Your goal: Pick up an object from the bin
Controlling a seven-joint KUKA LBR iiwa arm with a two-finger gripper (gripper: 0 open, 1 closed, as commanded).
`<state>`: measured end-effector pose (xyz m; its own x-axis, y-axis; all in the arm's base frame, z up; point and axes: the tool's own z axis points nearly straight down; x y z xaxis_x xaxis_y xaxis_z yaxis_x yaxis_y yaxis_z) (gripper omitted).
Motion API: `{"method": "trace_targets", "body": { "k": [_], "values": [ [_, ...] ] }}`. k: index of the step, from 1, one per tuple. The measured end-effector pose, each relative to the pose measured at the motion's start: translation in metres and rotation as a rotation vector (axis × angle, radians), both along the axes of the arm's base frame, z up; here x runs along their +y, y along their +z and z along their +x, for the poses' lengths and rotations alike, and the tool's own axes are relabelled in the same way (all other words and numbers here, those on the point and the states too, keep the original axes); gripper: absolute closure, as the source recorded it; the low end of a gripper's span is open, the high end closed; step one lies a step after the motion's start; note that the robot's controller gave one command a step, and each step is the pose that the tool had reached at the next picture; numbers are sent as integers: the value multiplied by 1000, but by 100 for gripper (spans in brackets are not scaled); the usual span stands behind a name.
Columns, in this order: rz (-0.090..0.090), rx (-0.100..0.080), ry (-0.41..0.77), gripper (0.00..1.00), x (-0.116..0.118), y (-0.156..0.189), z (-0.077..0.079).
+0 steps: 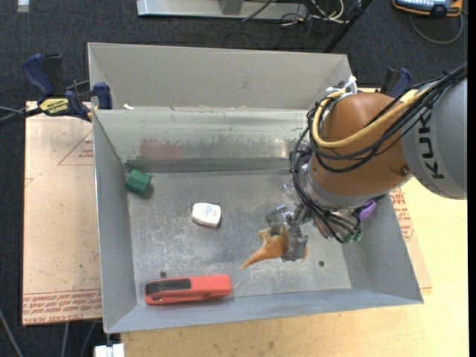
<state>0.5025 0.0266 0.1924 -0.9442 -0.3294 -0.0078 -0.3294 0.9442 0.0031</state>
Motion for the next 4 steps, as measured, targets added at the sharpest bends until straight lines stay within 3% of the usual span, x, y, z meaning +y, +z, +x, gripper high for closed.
{"method": "trace_targets", "body": {
  "k": [2,3,4],
  "values": [
    [0,3,1,100,0,2,-1],
    [0,-12,73,100,-14,40,13],
    [1,-1,38,100,-5,132,-14]
  ]
}}
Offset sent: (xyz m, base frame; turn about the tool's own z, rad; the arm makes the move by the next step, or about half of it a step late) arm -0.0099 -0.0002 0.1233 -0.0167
